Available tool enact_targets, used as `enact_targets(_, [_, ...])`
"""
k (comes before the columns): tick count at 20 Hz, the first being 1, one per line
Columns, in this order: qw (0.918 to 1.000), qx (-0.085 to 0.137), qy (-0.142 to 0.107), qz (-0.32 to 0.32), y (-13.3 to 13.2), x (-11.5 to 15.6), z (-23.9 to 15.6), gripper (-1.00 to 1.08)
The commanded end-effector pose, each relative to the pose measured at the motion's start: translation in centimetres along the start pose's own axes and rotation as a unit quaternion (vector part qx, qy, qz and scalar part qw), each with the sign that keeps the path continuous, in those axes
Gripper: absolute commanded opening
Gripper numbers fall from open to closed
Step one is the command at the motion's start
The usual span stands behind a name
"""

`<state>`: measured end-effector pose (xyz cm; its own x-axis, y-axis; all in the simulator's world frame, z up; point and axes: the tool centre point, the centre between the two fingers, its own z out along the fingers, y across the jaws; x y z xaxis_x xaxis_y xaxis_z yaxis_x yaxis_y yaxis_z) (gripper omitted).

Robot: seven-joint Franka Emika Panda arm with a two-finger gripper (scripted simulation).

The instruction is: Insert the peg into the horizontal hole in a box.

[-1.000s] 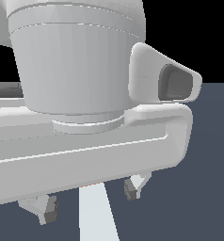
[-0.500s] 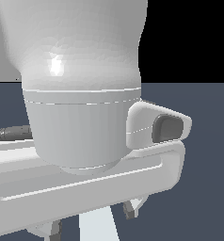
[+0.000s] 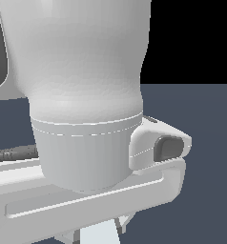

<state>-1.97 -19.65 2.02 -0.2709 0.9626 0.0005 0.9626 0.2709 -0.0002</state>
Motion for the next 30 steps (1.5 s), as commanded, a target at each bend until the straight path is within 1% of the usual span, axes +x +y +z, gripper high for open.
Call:
enact_targets(1, [1.0000,0.000,0.000,0.000,0.0,0.0,0.0,-1.00])
enact_targets(10, [1.0000,0.000,0.000,0.001,0.0,0.2,0.0,-1.00])
enact_targets(16, [0.9999,0.000,0.000,0.012,0.0,2.1,-0.4,-1.00])
enact_targets(22, [0.9994,0.000,0.000,0.033,0.0,5.9,-1.0,-1.00])
enact_targets(30, [0.9973,0.000,0.000,0.074,0.6,13.2,-2.3,-1.00])
